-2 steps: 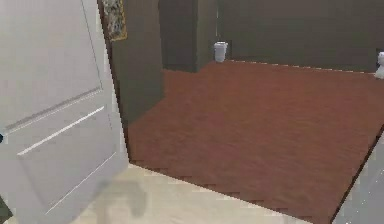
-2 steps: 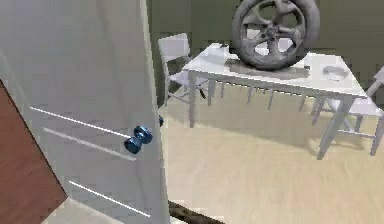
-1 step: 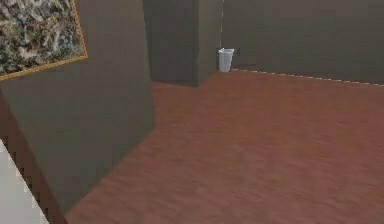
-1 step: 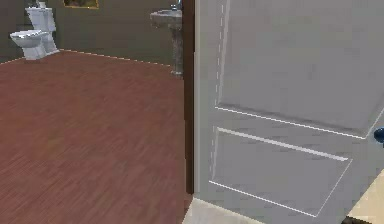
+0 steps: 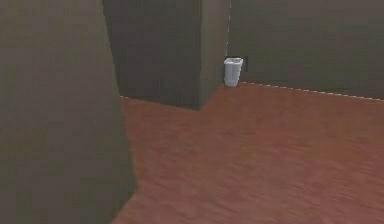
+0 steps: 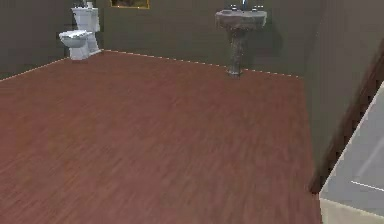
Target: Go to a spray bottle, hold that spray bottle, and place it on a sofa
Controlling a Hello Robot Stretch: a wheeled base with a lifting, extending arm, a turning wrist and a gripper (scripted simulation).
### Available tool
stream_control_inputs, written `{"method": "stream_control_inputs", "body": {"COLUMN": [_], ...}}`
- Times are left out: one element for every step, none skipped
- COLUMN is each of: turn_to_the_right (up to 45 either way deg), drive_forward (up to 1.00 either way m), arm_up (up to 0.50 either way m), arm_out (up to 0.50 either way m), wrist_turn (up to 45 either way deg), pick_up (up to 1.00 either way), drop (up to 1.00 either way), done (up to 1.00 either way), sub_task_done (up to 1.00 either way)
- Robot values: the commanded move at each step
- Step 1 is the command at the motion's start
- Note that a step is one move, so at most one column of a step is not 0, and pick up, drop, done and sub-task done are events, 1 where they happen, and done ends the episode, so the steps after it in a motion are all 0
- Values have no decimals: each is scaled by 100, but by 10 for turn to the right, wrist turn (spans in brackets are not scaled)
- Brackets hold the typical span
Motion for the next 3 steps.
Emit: {"method": "stream_control_inputs", "body": {"turn_to_the_right": [0,90,0], "drive_forward": [100,0,25], "arm_up": [0,0,0], "arm_out": [0,0,0], "wrist_turn": [0,0,0], "pick_up": [0,0,0], "drop": [0,0,0], "done": [0,0,0], "sub_task_done": [0,0,0]}}
